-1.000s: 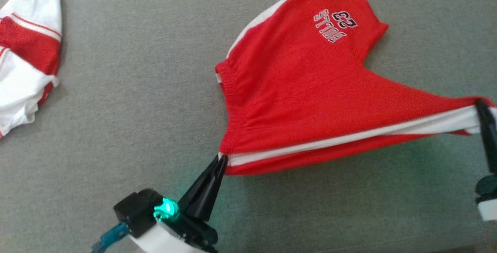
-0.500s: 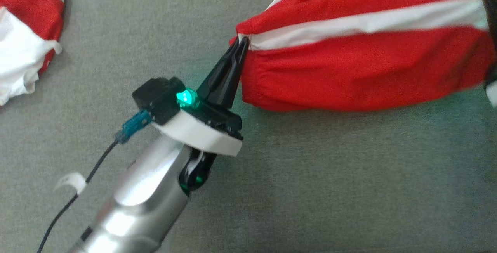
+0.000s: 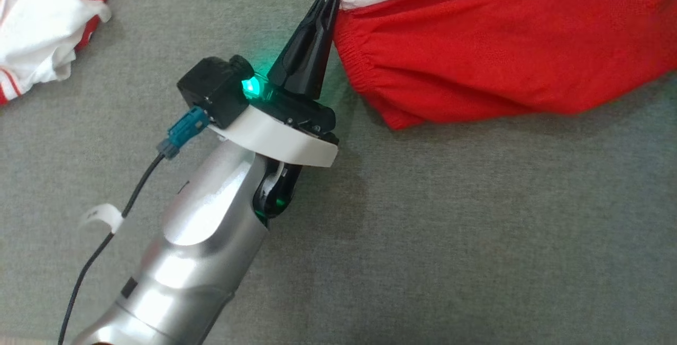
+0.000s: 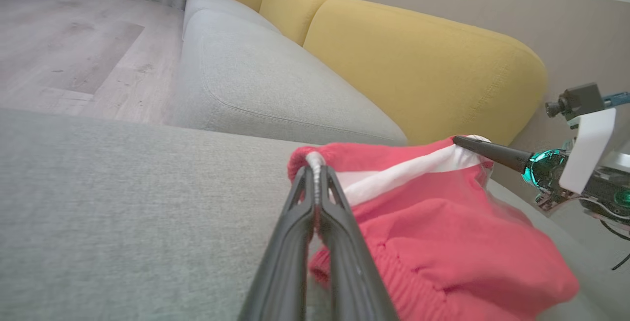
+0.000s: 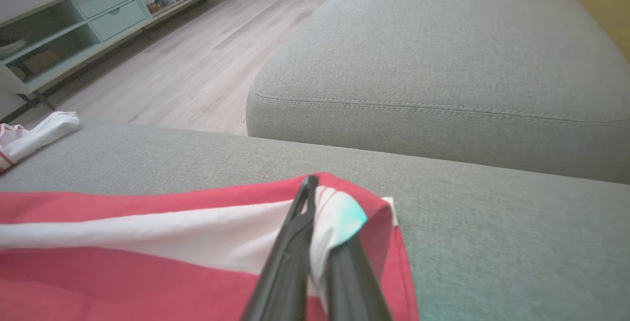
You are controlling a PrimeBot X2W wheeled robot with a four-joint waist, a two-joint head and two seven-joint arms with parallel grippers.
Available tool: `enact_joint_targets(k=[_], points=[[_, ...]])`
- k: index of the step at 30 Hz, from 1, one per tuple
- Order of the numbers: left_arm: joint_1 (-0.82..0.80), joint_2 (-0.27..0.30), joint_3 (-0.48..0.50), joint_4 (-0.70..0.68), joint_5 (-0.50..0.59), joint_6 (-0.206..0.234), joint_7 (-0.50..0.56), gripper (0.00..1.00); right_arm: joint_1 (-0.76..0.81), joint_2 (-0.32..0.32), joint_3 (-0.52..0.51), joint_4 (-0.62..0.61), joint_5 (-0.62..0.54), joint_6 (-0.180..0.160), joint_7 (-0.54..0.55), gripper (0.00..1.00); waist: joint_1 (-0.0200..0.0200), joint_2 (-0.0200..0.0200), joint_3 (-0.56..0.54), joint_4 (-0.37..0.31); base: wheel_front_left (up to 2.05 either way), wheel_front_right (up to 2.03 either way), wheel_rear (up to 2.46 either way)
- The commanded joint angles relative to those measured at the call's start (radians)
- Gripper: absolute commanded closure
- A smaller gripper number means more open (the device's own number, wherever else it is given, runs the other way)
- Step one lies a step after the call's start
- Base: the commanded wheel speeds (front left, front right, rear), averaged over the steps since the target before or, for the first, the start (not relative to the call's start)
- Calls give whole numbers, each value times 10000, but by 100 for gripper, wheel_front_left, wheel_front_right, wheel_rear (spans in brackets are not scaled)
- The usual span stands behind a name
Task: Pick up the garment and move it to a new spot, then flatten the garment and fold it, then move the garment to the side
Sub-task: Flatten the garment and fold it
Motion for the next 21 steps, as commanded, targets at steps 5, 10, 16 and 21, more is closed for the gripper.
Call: enact_joint_targets(k=[5,10,16,21], points=[[243,-43,414,-209,389,25,-51,40,-404,-307,754,279,387,73,-461,0,-3,0,175,118,0,0,0],[252,-133,650,-44,571,20,-51,0,-719,-331,1384,863,682,73,-1046,0,-3,0,204,-28,0,0,0],[546,-174,1499,-674,1627,531,-51,0,-548,-852,1461,1281,1183,73,-2050,0,-3,0,-29,-272,0,0,0],[1507,-185,2435,-2466,3143,1651,-51,0,-70,-730,1340,1566,1588,73,-2772,0,-3,0,-152,-309,0,0,0]])
